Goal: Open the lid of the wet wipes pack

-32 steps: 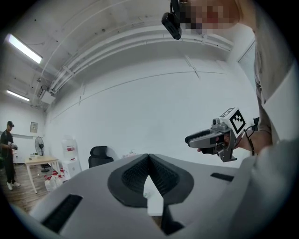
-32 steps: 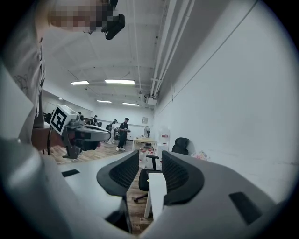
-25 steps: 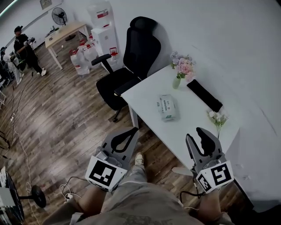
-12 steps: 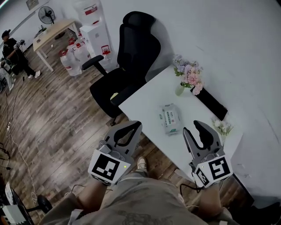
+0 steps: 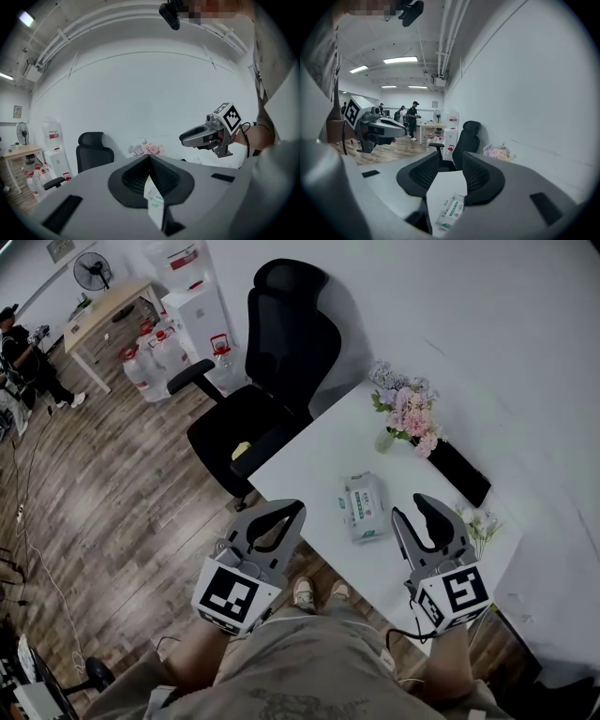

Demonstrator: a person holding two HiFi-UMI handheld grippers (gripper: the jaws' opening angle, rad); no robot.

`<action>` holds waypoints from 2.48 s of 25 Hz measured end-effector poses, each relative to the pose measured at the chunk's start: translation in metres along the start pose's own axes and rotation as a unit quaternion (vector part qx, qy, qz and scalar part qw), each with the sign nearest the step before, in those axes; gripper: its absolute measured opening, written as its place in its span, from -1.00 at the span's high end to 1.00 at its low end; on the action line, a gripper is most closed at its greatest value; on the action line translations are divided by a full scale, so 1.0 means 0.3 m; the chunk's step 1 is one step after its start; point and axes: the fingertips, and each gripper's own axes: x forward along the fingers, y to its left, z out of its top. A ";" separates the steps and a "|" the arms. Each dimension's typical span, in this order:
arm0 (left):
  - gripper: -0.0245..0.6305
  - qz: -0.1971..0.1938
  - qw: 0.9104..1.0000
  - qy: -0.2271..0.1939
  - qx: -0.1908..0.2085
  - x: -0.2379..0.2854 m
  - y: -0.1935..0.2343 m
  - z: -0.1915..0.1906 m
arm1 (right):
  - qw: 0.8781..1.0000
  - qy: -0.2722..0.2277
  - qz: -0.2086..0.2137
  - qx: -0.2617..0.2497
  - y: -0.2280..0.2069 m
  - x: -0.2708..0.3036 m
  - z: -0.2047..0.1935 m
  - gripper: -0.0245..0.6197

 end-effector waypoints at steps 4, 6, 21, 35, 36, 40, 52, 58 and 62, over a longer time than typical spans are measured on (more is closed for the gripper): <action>0.88 0.001 1.000 0.008 -0.005 0.068 0.013 -0.004 | 1.000 0.017 0.005 0.001 -0.054 0.060 -0.035 0.42; 0.87 0.002 1.000 0.014 0.000 0.105 0.019 -0.026 | 1.000 0.024 0.000 0.011 -0.078 0.094 -0.067 0.43; 0.87 -0.028 0.992 0.117 -0.042 0.422 0.022 -0.351 | 0.989 0.137 0.034 0.043 -0.117 0.405 -0.483 0.40; 0.87 -0.058 0.961 0.247 -0.114 0.552 -0.035 -0.855 | 0.969 0.238 0.032 0.057 -0.041 0.548 -0.860 0.26; 0.88 -0.059 0.958 0.253 -0.119 0.559 -0.038 -0.883 | 0.968 0.245 0.031 0.054 -0.038 0.552 -0.879 0.23; 0.87 -0.057 0.950 0.273 -0.140 0.587 -0.041 -0.965 | 0.958 0.286 0.014 0.032 -0.038 0.551 -0.978 0.20; 0.87 -0.099 0.931 0.307 -0.174 0.637 -0.137 -1.111 | 0.959 0.280 0.004 0.047 -0.045 0.551 -0.988 0.13; 0.88 -0.100 0.931 0.310 -0.165 0.655 -0.152 -1.134 | 0.960 0.273 0.006 0.056 -0.046 0.550 -0.988 0.07; 0.87 -0.096 0.931 0.312 -0.166 0.656 -0.154 -1.149 | 0.961 0.272 0.010 0.047 -0.040 0.549 -0.990 0.05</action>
